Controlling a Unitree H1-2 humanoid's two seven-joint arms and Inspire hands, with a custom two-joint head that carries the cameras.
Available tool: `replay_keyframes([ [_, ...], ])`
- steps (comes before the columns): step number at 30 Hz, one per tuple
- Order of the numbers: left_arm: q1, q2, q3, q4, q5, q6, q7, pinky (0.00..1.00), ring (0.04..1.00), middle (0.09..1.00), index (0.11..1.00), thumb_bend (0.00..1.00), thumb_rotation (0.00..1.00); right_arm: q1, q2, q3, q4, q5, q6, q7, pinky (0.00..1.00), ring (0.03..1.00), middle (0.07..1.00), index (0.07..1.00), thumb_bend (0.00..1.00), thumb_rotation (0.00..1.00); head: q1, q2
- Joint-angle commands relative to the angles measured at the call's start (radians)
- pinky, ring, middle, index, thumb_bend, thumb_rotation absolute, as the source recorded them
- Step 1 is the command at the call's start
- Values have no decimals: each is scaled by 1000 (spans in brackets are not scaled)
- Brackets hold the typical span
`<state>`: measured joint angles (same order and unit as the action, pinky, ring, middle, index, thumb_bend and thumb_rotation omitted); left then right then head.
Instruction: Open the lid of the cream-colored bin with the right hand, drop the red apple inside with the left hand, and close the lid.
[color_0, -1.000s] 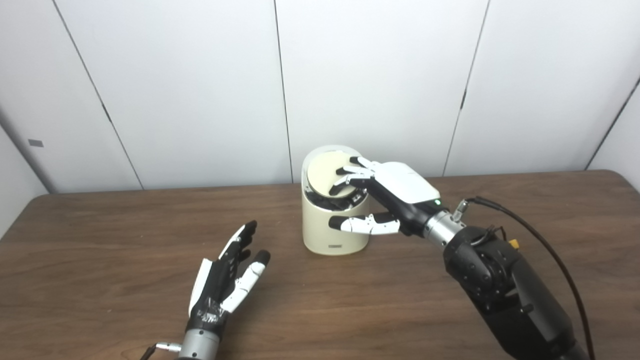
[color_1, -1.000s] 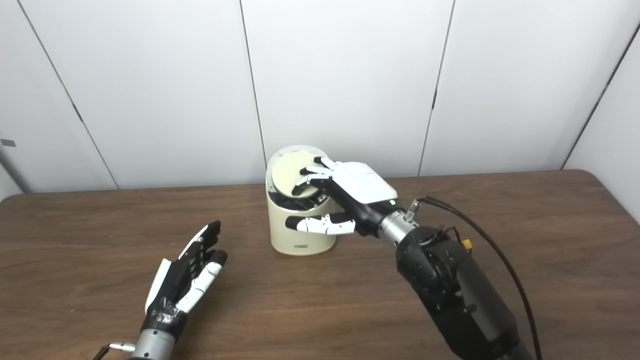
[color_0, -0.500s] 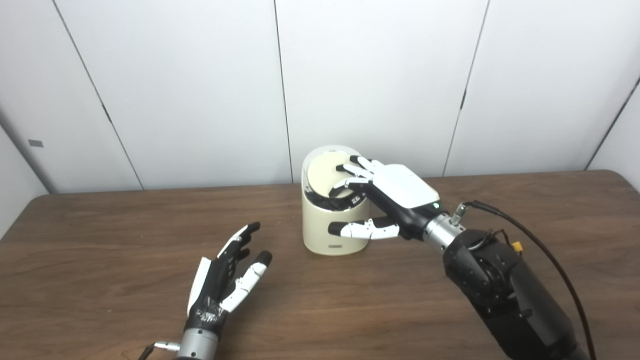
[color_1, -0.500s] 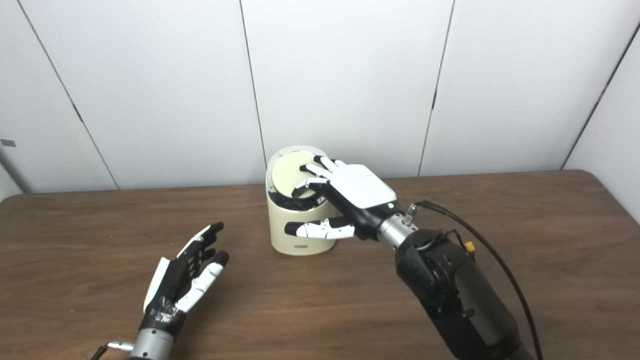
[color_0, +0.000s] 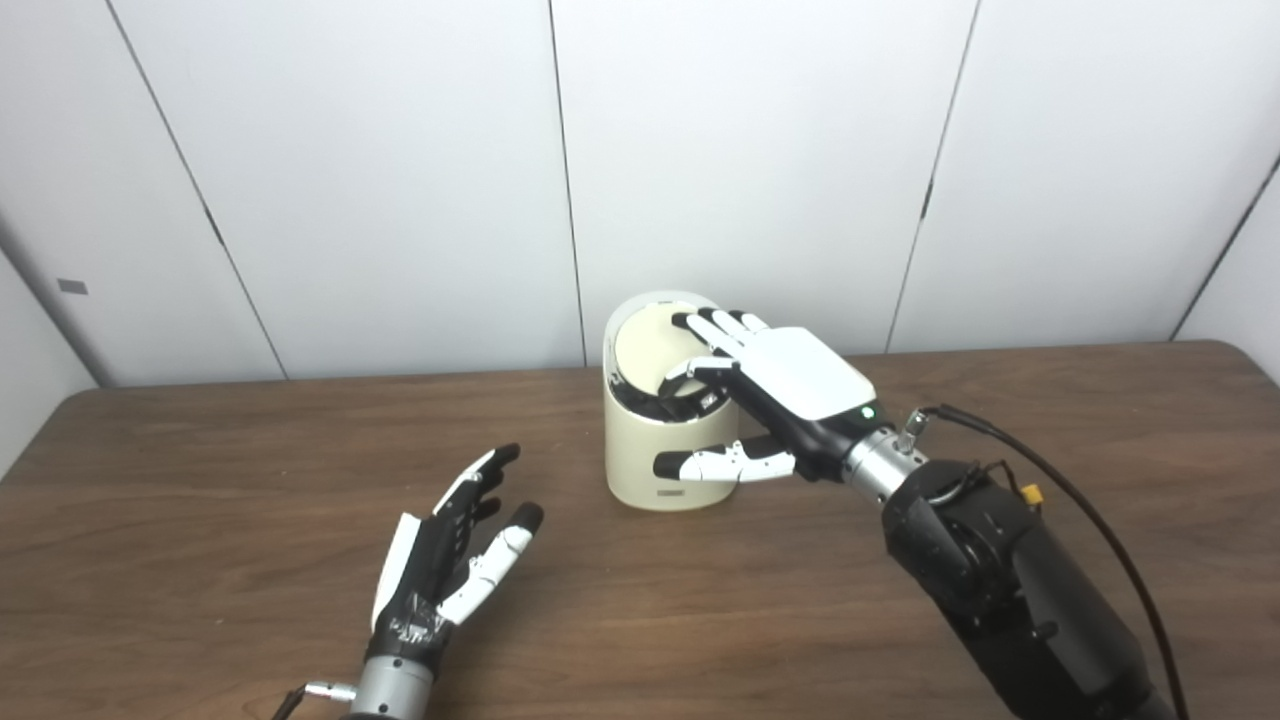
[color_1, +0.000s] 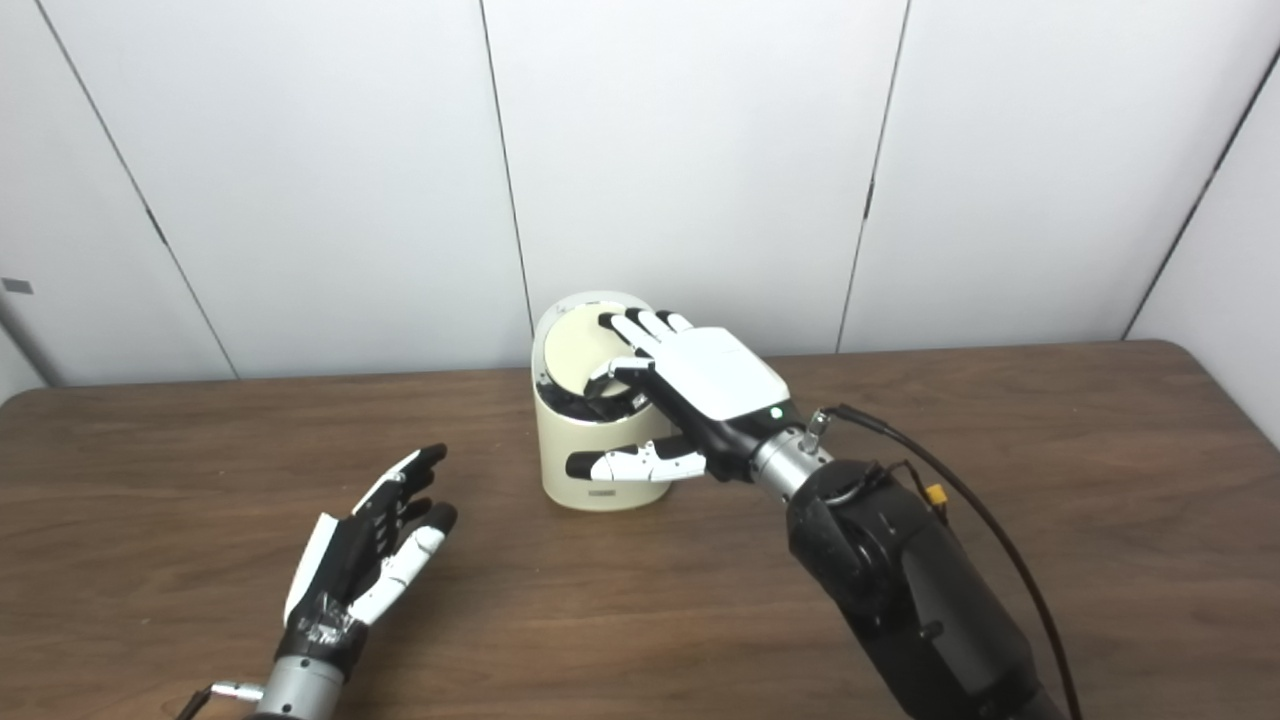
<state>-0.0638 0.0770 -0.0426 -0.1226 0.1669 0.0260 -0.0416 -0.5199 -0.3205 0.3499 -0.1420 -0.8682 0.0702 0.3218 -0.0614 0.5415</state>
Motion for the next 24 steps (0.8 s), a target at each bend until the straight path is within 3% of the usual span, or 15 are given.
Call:
replay_keyframes([
  [1, -21, 11, -1, -45, 10, -26, 4, 894, 937, 941, 905, 714, 681, -23, -11, 4, -1, -15, 10, 30, 1000, 1000, 989, 712, 551, 989, -1, 1],
  [7, -21, 11, -4, -42, 4, -26, 3, 887, 934, 939, 904, 717, 674, -19, 4, -22, -15, 34, 14, 17, 1000, 1000, 978, 753, 542, 998, -2, 1],
  [14, -19, 13, -15, -44, 15, -26, 2, 878, 925, 928, 897, 702, 676, -14, 35, -92, -107, 120, 94, 46, 1000, 1000, 958, 805, 525, 1000, -6, 5],
  [16, -18, 11, -15, -49, 10, -18, 1, 872, 914, 917, 893, 705, 669, -6, 35, -112, -122, 141, 89, 32, 943, 1000, 942, 820, 520, 986, -8, 6],
  [24, -13, 7, -9, -38, -19, -28, -3, 882, 913, 906, 881, 693, 645, 32, 20, -167, -153, 193, 103, 31, 898, 981, 929, 873, 494, 958, -4, 9],
])
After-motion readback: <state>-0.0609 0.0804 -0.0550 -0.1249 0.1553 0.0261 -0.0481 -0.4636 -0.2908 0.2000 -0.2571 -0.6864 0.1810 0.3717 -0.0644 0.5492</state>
